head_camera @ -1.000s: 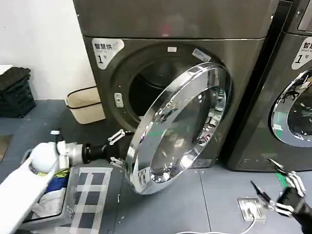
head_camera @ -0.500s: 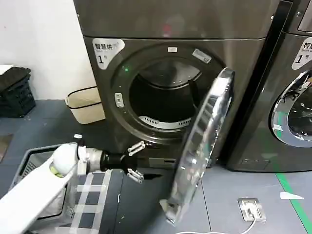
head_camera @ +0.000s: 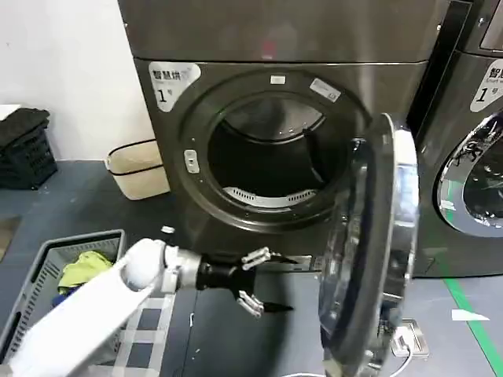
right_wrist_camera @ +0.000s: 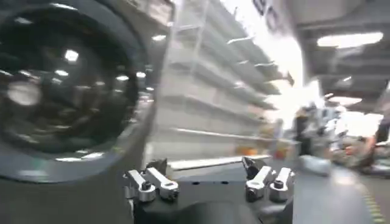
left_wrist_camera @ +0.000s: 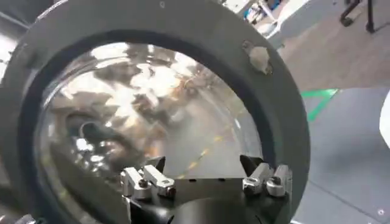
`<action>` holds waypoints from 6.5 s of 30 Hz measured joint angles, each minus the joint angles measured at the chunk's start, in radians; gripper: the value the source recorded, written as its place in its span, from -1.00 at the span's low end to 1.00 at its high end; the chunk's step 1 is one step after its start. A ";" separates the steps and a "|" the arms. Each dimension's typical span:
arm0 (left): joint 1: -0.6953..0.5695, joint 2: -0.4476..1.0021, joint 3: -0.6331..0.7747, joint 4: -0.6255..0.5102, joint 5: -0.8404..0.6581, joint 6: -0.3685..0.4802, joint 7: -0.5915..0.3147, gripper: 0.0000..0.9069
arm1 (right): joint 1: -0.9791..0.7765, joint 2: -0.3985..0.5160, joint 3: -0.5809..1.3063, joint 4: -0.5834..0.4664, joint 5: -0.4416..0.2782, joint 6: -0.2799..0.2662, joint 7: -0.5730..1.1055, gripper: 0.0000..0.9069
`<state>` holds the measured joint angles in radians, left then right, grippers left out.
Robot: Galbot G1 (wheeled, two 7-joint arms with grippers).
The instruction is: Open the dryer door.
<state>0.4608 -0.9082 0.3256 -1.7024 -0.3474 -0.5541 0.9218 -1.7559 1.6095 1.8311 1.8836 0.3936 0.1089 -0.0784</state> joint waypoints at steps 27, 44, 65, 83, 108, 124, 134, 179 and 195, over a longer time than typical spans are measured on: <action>-0.223 -0.457 0.265 0.319 0.050 0.039 -0.051 1.00 | 0.012 0.000 0.199 -0.153 -0.203 0.042 0.142 1.00; -0.290 -0.703 0.341 0.506 0.126 0.142 -0.268 1.00 | 0.016 0.000 0.196 -0.083 -0.206 0.062 0.141 1.00; -0.294 -0.701 0.386 0.552 0.094 0.426 -0.567 1.00 | 0.029 0.000 0.162 0.022 -0.210 0.075 0.155 1.00; -0.265 -0.701 0.338 0.476 -0.177 0.637 -0.774 1.00 | 0.039 0.000 0.163 0.048 -0.219 0.081 0.177 1.00; -0.225 -0.700 0.269 0.454 -0.226 0.660 -0.822 1.00 | 0.041 0.000 0.141 0.046 -0.237 0.083 0.182 1.00; -0.215 -0.700 0.306 0.120 -0.275 0.752 -0.767 1.00 | 0.025 0.000 0.126 0.040 -0.231 0.087 0.181 1.00; -0.188 -0.377 0.292 -0.159 -0.184 0.723 -0.673 1.00 | 0.001 0.000 0.122 0.019 -0.202 0.107 0.181 1.00; 0.226 0.656 -0.253 -0.021 0.826 -0.272 -0.274 1.00 | 0.036 -0.114 -0.050 -0.101 -0.166 0.075 0.124 1.00; 0.212 0.695 -0.275 0.144 0.999 -0.271 -0.212 1.00 | 0.044 -0.111 -0.086 -0.099 -0.087 0.058 0.107 1.00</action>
<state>0.6727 -0.2128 0.0501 -1.5581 0.6519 -0.8249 0.7096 -1.7121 1.4982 1.7450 1.7847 0.3064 0.1671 0.0285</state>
